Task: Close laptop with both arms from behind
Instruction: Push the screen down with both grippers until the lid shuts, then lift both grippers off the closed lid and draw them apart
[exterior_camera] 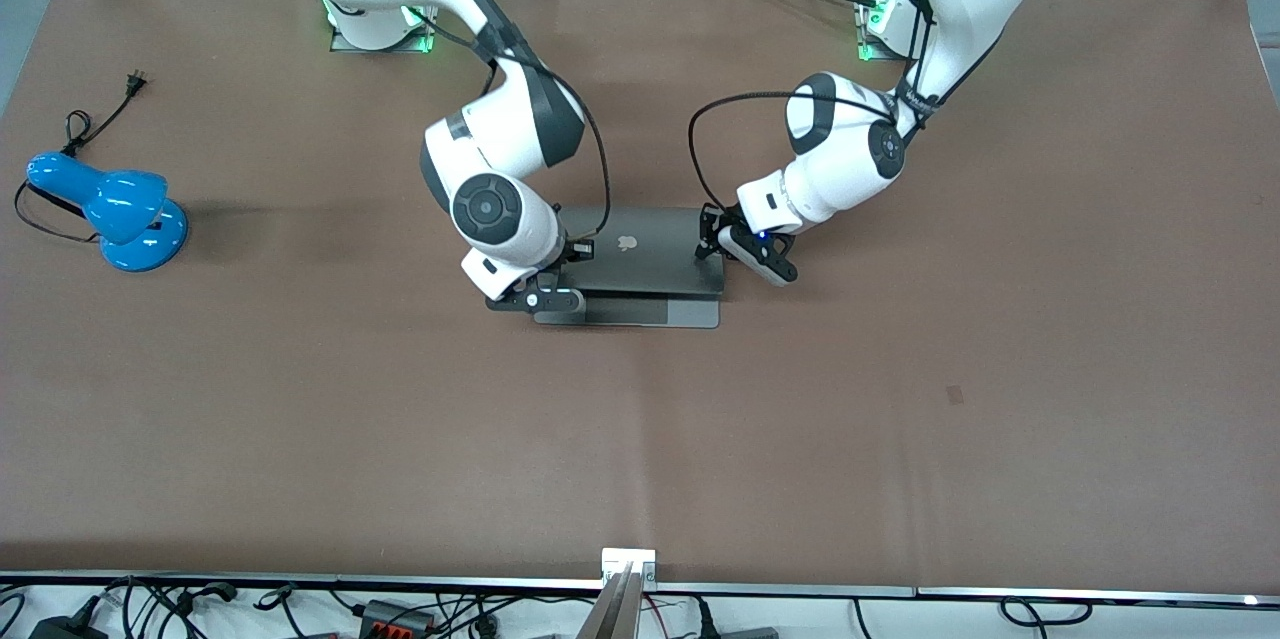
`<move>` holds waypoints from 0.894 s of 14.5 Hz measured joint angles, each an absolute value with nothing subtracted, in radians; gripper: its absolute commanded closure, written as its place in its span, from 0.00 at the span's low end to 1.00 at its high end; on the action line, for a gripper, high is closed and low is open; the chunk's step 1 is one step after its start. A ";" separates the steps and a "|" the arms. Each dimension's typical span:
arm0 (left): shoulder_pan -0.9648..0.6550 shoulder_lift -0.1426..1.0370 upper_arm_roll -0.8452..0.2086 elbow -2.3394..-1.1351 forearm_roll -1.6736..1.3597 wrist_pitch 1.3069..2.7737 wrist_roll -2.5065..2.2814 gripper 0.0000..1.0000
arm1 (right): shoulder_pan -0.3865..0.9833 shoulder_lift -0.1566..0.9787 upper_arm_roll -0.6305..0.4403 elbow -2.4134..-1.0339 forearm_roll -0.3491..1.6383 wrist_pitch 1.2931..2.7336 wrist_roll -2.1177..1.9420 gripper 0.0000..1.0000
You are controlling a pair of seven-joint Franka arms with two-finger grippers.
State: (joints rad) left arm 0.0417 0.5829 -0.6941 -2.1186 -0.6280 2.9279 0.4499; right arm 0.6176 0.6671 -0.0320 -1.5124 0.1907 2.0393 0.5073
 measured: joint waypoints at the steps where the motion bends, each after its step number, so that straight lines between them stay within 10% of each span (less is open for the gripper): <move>1: 0.040 0.608 -0.693 -2.110 -0.628 2.947 0.463 1.00 | 0.618 0.689 -0.032 -1.508 0.189 2.061 0.507 1.00; 13: -0.108 0.746 -0.571 -1.966 -0.628 3.026 0.501 1.00 | 0.618 0.812 -0.032 -1.438 0.164 2.088 0.507 1.00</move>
State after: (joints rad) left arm -0.1082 0.7457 -0.5711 -1.9664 -0.6279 3.0259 0.5011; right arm 0.6178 0.8123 -0.0319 -1.4379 0.1639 2.0878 0.5070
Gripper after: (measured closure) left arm 0.991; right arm 0.991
